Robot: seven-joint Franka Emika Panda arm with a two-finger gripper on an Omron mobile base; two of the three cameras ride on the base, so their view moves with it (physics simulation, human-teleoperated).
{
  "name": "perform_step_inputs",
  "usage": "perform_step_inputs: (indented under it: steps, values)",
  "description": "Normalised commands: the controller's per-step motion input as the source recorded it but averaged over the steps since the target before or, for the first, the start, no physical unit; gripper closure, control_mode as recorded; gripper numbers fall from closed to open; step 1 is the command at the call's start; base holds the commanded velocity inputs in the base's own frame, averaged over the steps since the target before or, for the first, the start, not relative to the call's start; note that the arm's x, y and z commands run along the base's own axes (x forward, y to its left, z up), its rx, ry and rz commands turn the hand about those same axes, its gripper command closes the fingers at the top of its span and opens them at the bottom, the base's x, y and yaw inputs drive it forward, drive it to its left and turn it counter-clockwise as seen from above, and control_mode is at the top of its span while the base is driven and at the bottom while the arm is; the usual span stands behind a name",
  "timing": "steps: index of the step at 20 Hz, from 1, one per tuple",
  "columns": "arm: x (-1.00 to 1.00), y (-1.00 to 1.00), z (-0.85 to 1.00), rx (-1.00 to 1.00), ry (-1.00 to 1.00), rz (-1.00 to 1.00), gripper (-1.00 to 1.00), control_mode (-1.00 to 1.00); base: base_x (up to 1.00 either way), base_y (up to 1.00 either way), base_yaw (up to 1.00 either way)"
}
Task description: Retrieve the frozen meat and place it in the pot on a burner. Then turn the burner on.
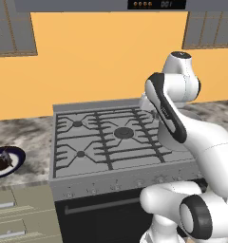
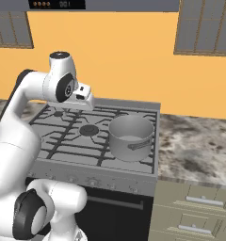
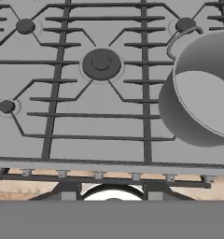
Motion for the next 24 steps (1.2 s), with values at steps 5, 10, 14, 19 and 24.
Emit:
perform_step_inputs:
  steps: [5,10,14,19,24]
  values:
    - [0.01,0.05,0.00,0.00,0.00,0.00,-1.00,-1.00,0.00,0.00,0.00]
    - [0.02,0.11,0.00,0.00,0.00,0.00,-1.00,-1.00,0.00,0.00,0.00]
    - [0.08,0.22,0.00,0.00,0.00,0.00,-1.00,-1.00,0.00,0.00,0.00]
    - [0.10,0.37,0.00,0.00,0.00,0.00,-1.00,-1.00,0.00,0.00,0.00]
    - [0.10,0.46,0.00,0.00,0.00,0.00,-1.00,-1.00,0.00,0.00,0.00]
